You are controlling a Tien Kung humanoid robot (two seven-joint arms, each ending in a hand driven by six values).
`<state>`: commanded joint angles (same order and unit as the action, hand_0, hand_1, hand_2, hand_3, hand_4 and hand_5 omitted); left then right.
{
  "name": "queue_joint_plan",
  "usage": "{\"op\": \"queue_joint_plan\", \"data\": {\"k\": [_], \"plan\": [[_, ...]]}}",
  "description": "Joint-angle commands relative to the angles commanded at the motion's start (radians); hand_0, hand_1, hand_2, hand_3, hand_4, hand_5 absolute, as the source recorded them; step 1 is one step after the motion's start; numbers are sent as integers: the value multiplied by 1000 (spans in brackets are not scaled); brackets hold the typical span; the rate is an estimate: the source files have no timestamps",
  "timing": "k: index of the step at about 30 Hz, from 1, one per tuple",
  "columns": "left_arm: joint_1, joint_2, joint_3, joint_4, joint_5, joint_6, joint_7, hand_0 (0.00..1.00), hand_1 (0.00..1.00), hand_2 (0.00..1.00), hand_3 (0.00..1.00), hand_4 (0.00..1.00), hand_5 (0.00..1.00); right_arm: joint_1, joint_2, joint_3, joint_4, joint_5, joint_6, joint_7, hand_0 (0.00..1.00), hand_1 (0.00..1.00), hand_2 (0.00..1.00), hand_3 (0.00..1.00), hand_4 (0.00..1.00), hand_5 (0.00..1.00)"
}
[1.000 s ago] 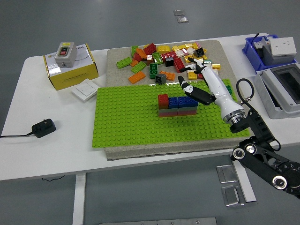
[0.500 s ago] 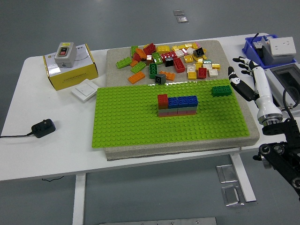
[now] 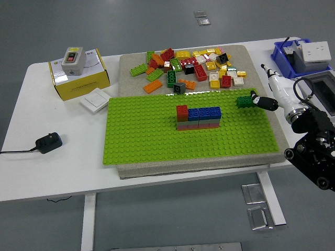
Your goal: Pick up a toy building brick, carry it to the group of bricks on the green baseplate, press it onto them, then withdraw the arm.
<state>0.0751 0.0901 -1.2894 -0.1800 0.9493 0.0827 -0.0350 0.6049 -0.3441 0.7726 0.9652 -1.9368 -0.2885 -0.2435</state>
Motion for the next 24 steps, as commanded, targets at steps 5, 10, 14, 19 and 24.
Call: {"op": "queue_joint_plan", "data": {"k": [5, 10, 14, 19, 24], "plan": [[1, 1, -6, 0, 0, 3, 3, 659, 658, 589, 599, 231, 694, 90, 13, -116, -101, 18, 35, -16, 791, 894, 998, 998, 621, 404], [0, -1, -8, 0, 0, 3, 6, 659, 657, 588, 599, 231, 693, 136, 38, -217, -188, 48, 58, -11, 791, 897, 998, 998, 618, 404], [-3, 0, -9, 0, 1, 3, 5, 659, 657, 588, 599, 231, 693, 154, 47, -276, -214, 69, 69, -7, 791, 897, 998, 998, 618, 404], [-4, -1, -12, 0, 5, 3, 6, 658, 657, 591, 602, 250, 706, 162, 49, -293, -218, 83, 69, 0, 791, 904, 998, 998, 617, 408], [-4, -3, -13, 0, 9, 3, 7, 658, 656, 595, 606, 279, 719, 165, 52, -286, -221, 93, 64, 5, 792, 900, 998, 998, 615, 411]]}}
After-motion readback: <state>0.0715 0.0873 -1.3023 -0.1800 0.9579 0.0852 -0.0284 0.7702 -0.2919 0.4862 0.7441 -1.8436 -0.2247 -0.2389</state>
